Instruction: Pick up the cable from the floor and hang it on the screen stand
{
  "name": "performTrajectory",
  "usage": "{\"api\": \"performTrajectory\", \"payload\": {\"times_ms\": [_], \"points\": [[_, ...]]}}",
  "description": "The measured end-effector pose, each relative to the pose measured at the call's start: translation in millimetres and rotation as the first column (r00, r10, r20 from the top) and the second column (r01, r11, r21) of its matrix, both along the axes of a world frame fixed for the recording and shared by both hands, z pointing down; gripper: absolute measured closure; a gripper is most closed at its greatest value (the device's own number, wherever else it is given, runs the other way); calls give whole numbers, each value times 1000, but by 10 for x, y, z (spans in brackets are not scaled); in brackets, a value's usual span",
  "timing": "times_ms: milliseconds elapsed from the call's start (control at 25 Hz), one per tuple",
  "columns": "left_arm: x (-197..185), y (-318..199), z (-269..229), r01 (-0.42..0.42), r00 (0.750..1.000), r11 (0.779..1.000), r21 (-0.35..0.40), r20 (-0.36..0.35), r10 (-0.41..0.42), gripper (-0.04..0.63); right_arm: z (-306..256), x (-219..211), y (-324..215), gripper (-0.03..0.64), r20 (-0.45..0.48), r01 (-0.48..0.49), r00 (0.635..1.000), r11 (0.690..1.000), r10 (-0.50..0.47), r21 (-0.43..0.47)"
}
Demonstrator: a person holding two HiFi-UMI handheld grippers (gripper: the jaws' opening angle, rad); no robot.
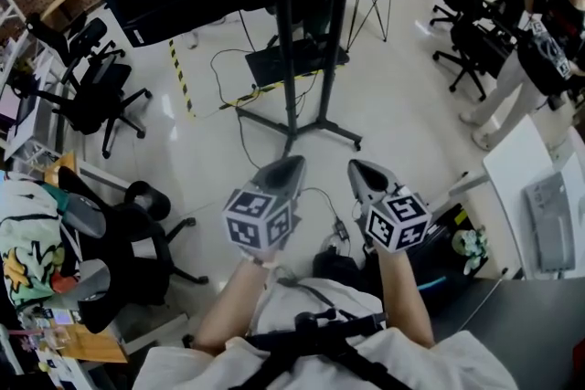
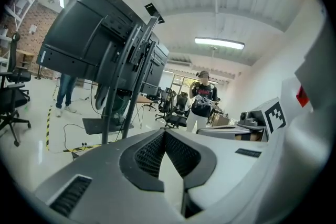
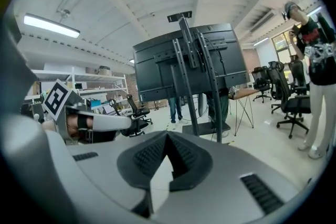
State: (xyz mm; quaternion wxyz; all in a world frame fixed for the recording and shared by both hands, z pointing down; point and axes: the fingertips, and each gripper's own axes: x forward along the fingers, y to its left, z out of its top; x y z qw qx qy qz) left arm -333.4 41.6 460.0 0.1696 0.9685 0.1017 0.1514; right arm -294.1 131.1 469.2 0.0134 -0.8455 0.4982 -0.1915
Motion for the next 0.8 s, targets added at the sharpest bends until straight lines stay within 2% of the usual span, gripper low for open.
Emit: {"api": "performTrajectory", "payload": {"times_ms": [360,800], "points": [[-71,11,-102,8,1000,1000,3,-25,-8,594,-54,-96,-18,606,-18,12,1000,1000,-12,4],[167,23,-100,-1,1000,1000,10,-26,1,594,-31,161,-7,606,-13,1,1000,1000,-1,19]]}}
